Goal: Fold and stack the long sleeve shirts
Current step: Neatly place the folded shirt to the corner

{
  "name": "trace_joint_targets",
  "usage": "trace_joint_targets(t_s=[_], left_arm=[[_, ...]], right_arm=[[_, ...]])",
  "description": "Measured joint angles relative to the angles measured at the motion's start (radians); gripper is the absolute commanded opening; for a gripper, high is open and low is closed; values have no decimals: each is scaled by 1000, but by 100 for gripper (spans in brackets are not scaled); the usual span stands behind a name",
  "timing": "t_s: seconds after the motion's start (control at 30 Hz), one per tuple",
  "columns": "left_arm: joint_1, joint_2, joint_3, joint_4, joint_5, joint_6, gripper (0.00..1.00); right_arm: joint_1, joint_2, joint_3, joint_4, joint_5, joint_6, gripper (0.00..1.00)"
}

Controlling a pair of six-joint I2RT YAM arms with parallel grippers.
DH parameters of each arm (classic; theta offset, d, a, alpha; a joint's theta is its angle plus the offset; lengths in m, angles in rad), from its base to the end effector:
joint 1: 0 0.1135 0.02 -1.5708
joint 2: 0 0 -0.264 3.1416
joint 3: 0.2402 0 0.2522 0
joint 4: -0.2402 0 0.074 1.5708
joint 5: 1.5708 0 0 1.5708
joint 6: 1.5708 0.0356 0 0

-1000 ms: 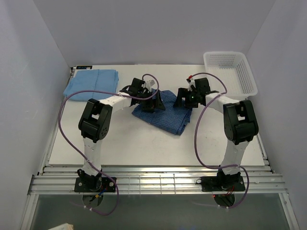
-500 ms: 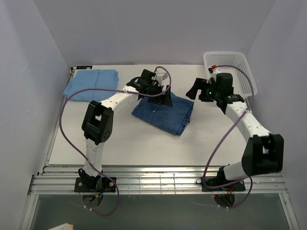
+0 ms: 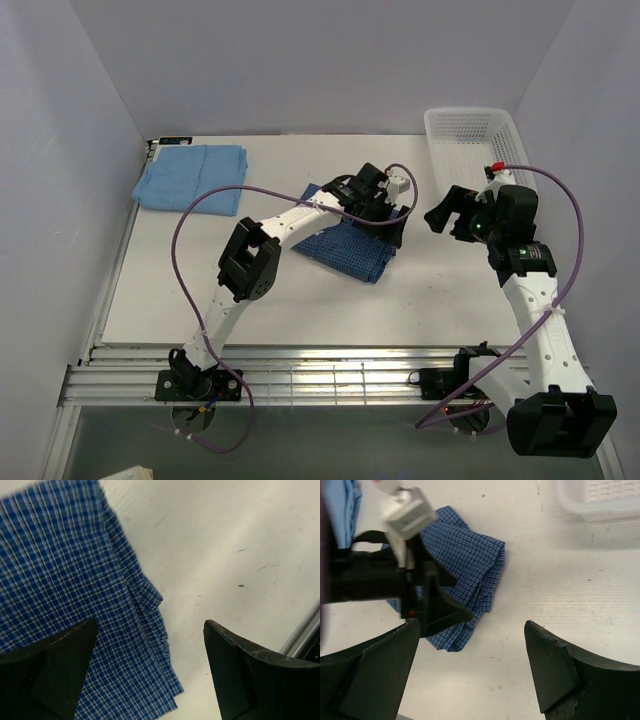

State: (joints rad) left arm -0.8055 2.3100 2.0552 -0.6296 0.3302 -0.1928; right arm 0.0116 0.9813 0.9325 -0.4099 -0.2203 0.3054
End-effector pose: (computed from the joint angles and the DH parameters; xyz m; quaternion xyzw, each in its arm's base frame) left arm 0.3507 -0.3818 0.2216 0.3329 0.8689 -0.2948 0.2173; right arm 0.2182 0.0103 0.3328 0.0662 0.8436 0.1750 0.5033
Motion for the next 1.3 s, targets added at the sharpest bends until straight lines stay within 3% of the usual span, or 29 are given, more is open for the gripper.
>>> trace_joint_targets(t_s=[0.17, 0.7, 1.2, 1.23, 1.3], left_arm=[[9, 92, -9, -33, -4, -18, 98], [2, 7, -159, 22, -11, -7, 98], [-167, 13, -183, 26, -485, -58, 98], [-171, 17, -183, 29, -508, -70, 97], [-178, 26, -182, 32, -555, -93, 84]], right_arm=[[1, -78, -69, -23, -78, 1, 90], [2, -116, -109, -60, -76, -18, 90], [11, -164, -136, -61, -46, -29, 90], [14, -167, -141, -62, -40, -29, 90], [18, -171, -148, -65, -31, -30, 90]])
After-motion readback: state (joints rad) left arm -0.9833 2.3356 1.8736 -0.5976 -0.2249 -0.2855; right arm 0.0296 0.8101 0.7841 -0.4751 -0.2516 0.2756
